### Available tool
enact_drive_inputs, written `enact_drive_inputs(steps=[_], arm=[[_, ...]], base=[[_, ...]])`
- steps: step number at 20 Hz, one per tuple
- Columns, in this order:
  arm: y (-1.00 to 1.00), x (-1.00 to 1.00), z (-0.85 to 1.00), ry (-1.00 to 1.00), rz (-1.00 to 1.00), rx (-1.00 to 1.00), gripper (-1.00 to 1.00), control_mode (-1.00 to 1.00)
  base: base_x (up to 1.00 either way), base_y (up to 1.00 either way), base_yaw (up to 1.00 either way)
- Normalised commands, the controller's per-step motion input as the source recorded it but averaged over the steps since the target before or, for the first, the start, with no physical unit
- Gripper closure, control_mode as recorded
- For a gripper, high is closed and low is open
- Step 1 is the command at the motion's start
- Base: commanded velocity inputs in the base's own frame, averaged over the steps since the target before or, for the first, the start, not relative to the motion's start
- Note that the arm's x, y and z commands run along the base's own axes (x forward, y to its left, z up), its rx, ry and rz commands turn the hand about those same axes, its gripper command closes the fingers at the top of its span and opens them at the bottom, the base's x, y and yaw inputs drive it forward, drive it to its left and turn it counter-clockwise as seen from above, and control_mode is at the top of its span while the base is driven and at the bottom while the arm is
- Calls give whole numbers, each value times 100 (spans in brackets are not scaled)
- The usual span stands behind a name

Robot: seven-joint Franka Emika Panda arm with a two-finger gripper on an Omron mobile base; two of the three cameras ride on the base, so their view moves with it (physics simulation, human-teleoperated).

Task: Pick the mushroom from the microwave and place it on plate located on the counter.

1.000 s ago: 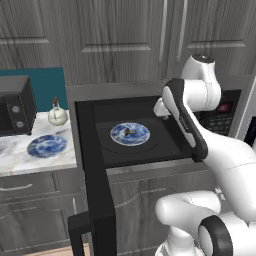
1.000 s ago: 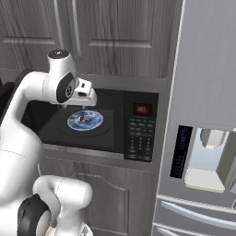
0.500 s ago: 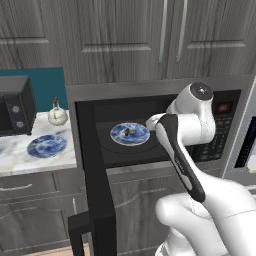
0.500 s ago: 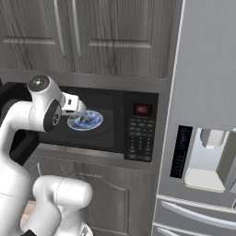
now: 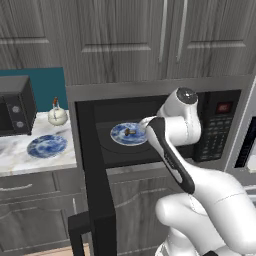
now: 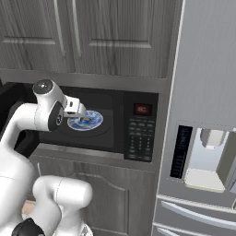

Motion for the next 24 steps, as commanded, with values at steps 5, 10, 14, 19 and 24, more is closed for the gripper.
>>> enact_drive_inputs(steps=[5, 10, 14, 19, 24], arm=[[7, 42, -27, 10, 0, 0, -100, -100], [4, 32, -36, 0, 0, 0, -100, -100], [9, 18, -52, 0, 0, 0, -100, -100], [17, 10, -29, 0, 0, 0, -100, -100], [23, 30, -3, -3, 0, 0, -100, -100]], base=[[0, 0, 0], [0, 0, 0], [0, 0, 0], [0, 0, 0], [0, 0, 0]])
